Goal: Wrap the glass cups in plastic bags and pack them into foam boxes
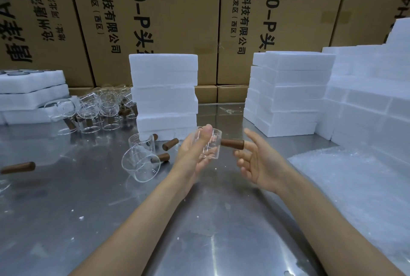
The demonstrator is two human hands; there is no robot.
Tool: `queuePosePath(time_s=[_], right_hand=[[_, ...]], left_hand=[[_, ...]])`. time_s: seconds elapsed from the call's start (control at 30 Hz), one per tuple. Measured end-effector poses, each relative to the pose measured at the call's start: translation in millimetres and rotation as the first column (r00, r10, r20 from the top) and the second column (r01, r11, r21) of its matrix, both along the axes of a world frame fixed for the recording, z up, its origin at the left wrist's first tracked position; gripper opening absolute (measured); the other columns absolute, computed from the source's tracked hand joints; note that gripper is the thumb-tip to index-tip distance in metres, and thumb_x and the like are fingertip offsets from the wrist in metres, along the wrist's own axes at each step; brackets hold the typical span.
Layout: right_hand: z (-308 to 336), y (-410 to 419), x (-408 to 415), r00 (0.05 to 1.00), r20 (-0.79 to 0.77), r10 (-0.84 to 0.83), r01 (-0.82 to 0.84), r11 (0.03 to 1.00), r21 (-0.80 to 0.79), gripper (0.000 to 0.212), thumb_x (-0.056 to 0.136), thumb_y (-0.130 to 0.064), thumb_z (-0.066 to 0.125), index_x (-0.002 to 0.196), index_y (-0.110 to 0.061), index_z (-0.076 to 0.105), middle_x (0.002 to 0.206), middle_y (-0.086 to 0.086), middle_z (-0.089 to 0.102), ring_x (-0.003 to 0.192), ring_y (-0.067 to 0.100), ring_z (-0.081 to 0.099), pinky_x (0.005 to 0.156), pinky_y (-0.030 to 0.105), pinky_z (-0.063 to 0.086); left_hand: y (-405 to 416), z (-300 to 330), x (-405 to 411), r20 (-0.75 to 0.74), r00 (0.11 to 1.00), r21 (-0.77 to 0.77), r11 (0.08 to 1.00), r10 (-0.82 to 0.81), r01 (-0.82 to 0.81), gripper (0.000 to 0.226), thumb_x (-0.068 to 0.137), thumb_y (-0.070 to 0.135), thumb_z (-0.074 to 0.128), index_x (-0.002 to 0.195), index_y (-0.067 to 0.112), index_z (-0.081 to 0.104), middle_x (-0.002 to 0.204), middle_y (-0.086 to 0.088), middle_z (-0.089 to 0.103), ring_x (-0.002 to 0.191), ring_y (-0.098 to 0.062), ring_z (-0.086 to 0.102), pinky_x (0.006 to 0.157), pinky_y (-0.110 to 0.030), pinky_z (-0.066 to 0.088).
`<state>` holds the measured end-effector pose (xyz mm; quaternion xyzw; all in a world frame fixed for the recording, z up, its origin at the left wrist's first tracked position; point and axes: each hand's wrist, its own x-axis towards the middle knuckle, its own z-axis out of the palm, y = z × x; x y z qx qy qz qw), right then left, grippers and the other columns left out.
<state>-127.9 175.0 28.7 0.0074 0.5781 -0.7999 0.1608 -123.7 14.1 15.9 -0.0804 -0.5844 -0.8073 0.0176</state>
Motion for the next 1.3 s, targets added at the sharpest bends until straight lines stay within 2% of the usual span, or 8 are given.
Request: queuePosePath(time_s=[0.23,0.33,0.4,0.6,0.73,0.87,1.1,1.3], right_hand=[[-2.4,-10.2,2.7,0.958,-0.256,-0.129,0.158,0.983,0.097,0.014,0.095,-0.026,0.053,0.097,-0.017,0.064,0.078,-0.005,0.065,0.061,0.006,0.061,0.052,0.016,0.049],[1.1,-6.8,1.7,0.956,-0.217,-0.199,0.199,0.980,-0.022,0.017,0.097,-0.020,0.047,0.089,-0.015,0.061,0.074,-0.002,0.059,0.062,0.009,0.059,0.051,0.017,0.048],[1.8,-5.0,1.3,0.959,-0.195,-0.206,0.197,0.978,-0.063,0.018,0.097,-0.019,0.047,0.086,-0.015,0.060,0.070,-0.002,0.057,0.057,0.007,0.059,0.048,0.016,0.048],[-0.3,-4.3,0.3,0.979,-0.129,-0.161,0.154,0.986,-0.063,0.019,0.096,-0.030,0.049,0.092,-0.016,0.062,0.085,0.000,0.063,0.071,0.010,0.061,0.056,0.020,0.049],[-5.4,-7.8,-1.8,0.980,-0.163,-0.112,0.122,0.991,0.052,0.055,0.083,-0.053,0.057,0.126,-0.019,0.048,0.119,0.006,0.064,0.096,0.014,0.065,0.078,0.030,0.051],[-11.6,-16.4,4.7,0.960,-0.275,-0.046,0.092,0.983,0.156,0.095,0.050,-0.061,0.074,0.130,-0.025,0.037,0.119,-0.001,0.061,0.103,0.008,0.063,0.084,0.034,0.052],[-9.4,-12.1,-0.7,0.960,-0.275,-0.052,0.067,0.997,0.047,0.019,0.084,-0.037,0.062,0.096,-0.022,0.063,0.088,-0.006,0.068,0.083,0.006,0.066,0.083,0.030,0.048],[-6.3,-10.6,0.6,0.979,-0.199,0.044,-0.037,0.999,0.037,0.032,0.088,-0.041,0.051,0.112,-0.023,0.063,0.109,-0.002,0.070,0.099,0.009,0.065,0.093,0.032,0.045]], left_hand=[[-0.2,-6.2,-6.1,-0.041,0.998,-0.142,0.989,-0.056,0.050,0.081,0.070,0.047,0.075,0.140,0.023,0.042,0.141,-0.001,0.052,0.125,-0.014,0.053,0.106,-0.033,0.043],[5.1,-12.3,-6.4,-0.211,0.976,-0.458,0.887,-0.049,-0.054,0.105,0.067,0.036,0.083,0.150,0.026,0.018,0.145,0.014,0.033,0.127,0.011,0.036,0.097,-0.003,0.033],[7.1,-16.9,-6.8,-0.308,0.951,-0.523,0.839,-0.018,-0.153,0.101,0.074,0.025,0.082,0.150,0.025,0.015,0.145,0.012,0.032,0.124,0.016,0.032,0.088,0.007,0.026],[4.0,-17.7,-7.8,-0.480,0.869,-0.481,0.792,0.121,-0.376,0.067,0.069,0.028,0.085,0.121,0.036,0.043,0.121,0.028,0.050,0.112,0.015,0.046,0.087,-0.001,0.034],[4.6,-15.5,-5.7,-0.598,0.766,-0.440,0.703,0.235,-0.559,0.067,0.065,0.028,0.088,0.119,0.027,0.048,0.114,0.019,0.055,0.106,-0.001,0.055,0.088,-0.006,0.037],[1.3,-13.4,-4.9,-0.711,0.659,-0.423,0.600,0.246,-0.679,0.065,0.069,0.026,0.085,0.125,0.027,0.052,0.111,0.010,0.052,0.099,-0.006,0.051,0.084,-0.002,0.033],[-1.8,-13.6,-5.8,-0.705,0.688,-0.459,0.627,0.174,-0.629,0.093,0.071,0.041,0.079,0.147,0.025,0.028,0.137,0.007,0.044,0.127,-0.005,0.039,0.101,-0.004,0.025],[-1.7,-16.1,-8.0,-0.706,0.690,-0.489,0.595,0.160,-0.638,0.081,0.076,0.041,0.077,0.143,0.022,0.036,0.139,0.016,0.041,0.132,-0.008,0.039,0.108,-0.019,0.029]])
